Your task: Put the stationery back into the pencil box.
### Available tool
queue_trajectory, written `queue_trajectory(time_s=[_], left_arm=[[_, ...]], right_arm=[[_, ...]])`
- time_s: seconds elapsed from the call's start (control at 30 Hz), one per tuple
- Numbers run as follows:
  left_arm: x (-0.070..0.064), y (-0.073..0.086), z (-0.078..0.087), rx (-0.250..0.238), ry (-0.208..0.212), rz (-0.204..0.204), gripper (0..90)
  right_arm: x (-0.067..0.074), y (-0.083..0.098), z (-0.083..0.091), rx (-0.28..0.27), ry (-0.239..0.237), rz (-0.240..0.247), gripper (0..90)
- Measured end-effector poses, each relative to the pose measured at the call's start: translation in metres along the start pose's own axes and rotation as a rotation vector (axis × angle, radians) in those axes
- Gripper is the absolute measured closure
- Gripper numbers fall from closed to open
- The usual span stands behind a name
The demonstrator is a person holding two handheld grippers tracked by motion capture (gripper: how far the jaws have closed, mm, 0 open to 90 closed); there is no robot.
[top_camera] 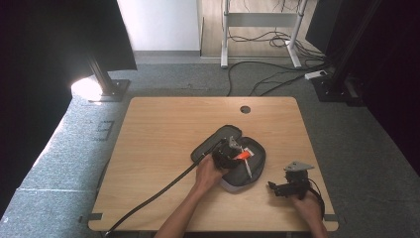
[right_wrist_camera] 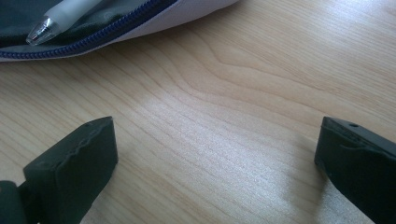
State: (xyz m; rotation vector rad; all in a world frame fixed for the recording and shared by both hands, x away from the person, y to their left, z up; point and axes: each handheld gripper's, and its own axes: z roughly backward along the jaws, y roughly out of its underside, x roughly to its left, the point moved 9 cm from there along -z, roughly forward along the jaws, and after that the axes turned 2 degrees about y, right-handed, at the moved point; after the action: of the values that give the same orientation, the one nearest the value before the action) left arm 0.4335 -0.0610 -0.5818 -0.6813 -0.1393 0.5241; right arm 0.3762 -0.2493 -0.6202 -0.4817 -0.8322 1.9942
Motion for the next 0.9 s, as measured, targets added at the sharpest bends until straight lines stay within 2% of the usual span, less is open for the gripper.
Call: queue_trajectory(time_s=[0.3, 0.57, 0.9], left_arm=[[0.000, 0.003, -0.003, 0.010, 0.019, 0.009, 64.7], [-0.001, -0.003, 0.006, -0.030, 0.012, 0.010, 53.8], [-0.003, -0.008, 0.025, -0.084, 0.035, 0.007, 39.0]], right_arm=[[0.000, 0.000, 0.000, 0.000, 0.000, 0.000, 0.0], [0.000, 0.000, 0.000, 0.000, 0.000, 0.000, 0.0], [0.000, 0.000, 0.000, 0.000, 0.000, 0.000, 0.0]])
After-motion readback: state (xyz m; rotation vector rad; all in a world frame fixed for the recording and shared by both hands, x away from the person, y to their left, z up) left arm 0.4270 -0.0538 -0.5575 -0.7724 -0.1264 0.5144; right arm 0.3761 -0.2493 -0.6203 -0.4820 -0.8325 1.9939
